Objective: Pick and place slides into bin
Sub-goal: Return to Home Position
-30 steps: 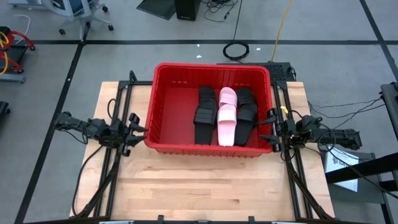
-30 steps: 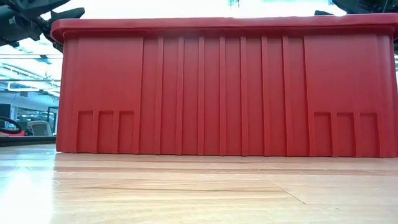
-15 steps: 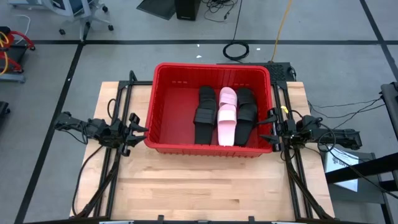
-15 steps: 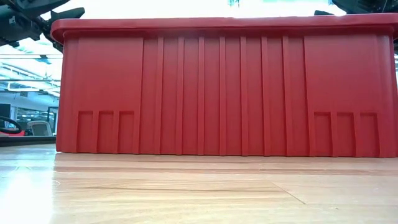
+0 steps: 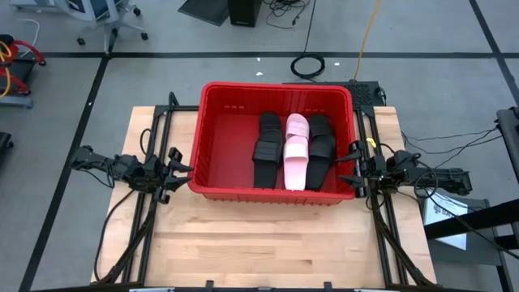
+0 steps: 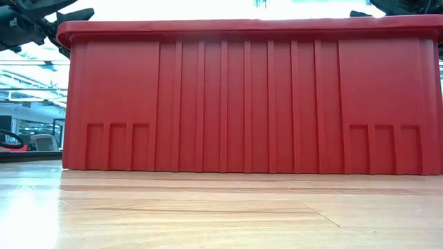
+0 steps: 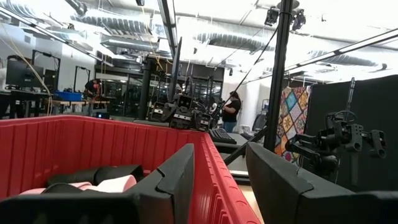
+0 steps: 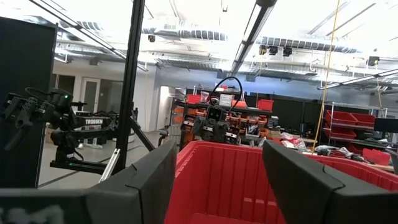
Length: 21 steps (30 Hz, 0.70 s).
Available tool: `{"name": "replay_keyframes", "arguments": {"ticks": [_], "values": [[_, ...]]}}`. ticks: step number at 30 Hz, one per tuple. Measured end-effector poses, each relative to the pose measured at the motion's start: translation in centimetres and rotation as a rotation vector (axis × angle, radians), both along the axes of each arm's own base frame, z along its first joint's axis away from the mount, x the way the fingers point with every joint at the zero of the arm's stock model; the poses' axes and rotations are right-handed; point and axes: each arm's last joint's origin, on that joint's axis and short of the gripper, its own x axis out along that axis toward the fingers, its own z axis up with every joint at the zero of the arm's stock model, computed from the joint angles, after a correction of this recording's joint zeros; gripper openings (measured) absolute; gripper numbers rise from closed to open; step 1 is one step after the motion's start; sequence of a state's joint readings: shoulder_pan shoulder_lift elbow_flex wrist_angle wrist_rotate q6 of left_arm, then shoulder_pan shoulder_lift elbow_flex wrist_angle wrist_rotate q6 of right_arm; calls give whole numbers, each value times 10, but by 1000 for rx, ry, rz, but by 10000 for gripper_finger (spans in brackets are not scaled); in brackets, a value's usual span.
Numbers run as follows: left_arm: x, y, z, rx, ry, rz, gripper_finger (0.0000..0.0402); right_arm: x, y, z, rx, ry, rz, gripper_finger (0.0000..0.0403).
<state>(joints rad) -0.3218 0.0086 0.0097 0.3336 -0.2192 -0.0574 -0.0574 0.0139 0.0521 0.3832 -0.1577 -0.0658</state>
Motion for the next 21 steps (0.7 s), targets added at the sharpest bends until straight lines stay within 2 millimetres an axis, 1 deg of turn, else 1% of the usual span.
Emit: {"name": "replay_keyframes", "arguments": {"ticks": [21], "values": [[0,0,0,0,-1,1,147,0,0,0,0,-1,0,230]]}}
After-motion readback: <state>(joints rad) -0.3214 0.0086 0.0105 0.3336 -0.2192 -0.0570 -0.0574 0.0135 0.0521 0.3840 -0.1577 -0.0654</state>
